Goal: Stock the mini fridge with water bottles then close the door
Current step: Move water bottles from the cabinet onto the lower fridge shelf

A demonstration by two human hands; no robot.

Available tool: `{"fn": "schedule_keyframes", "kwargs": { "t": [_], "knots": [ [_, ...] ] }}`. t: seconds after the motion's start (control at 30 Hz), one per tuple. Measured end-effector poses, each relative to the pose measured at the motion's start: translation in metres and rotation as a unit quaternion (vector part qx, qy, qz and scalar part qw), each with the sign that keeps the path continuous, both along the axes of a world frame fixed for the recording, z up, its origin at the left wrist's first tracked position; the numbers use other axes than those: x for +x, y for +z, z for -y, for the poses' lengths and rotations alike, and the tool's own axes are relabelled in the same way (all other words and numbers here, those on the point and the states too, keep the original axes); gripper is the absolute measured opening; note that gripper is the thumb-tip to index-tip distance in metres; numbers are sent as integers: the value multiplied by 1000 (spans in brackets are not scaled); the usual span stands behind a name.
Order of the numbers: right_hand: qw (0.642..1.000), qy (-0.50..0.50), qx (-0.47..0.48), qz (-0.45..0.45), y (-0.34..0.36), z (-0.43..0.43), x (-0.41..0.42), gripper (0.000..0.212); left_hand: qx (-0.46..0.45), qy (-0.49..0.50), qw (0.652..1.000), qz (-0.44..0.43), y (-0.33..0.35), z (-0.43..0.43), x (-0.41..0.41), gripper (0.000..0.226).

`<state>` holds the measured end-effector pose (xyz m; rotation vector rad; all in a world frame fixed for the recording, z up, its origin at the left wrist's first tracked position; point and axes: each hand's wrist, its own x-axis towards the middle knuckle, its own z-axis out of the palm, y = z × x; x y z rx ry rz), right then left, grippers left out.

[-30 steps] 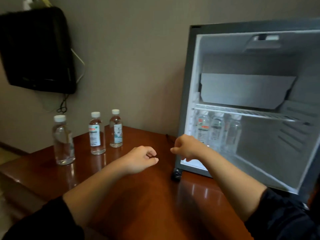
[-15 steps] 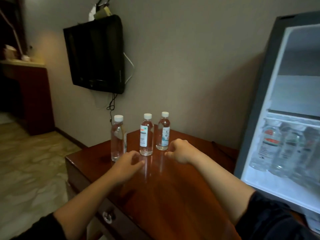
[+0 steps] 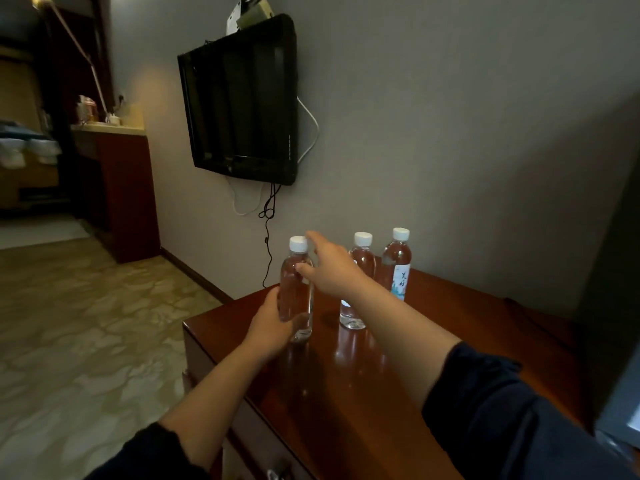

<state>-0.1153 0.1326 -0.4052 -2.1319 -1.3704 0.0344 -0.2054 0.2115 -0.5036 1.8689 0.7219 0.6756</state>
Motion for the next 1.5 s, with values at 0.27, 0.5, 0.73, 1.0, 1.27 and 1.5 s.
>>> {"fn": "schedule_keyframes", "kwargs": {
  "t": [0.27,0.5,0.73,1.0,1.27,1.5],
  "knots": [
    [996,-32,68,48,-11,-19,-1,32,-1,-19,998,64,-17,-4,12,85],
    [994,-22,80,72,-3,21,2,27,16,-35,997,62,-14,20,9,64],
    [990,-16,126,64,25,84,0,20,-2,-104,990,91,8,85,-5,86],
    [978,-37,196,67,46,194,-12,35,51,-121,977,167,37,174,-9,50],
    [983,-67,168,-10,35,297,3,41,44,-171,968,178,47,256,25,44],
    [976,-127,165,-67,18,375,27,47,42,-228,958,171,45,330,63,50]
  ]
}}
